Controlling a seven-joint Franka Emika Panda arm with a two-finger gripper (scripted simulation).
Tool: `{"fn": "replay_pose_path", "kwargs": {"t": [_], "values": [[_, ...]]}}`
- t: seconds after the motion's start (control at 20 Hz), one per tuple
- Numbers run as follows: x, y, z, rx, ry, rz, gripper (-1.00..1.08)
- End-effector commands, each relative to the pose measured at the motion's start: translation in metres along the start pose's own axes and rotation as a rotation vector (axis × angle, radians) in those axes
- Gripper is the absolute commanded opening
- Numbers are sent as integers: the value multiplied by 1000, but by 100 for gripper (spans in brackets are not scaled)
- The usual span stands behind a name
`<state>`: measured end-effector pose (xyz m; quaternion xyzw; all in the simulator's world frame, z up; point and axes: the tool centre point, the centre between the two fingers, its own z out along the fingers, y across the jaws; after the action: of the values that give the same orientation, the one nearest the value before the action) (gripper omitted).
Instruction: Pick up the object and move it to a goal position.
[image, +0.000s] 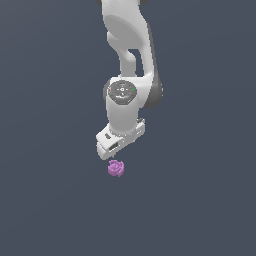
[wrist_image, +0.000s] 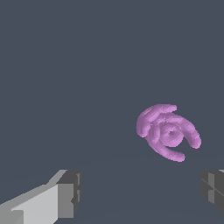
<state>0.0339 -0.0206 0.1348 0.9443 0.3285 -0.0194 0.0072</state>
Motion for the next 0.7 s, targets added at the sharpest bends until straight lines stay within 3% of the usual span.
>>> {"fn": "replay_pose_path", "kwargs": {"t": [0.0,0.65], "values": [[2,5,3,-1,3,-66,100],[12,29,21,-5,18,-399,100]]}}
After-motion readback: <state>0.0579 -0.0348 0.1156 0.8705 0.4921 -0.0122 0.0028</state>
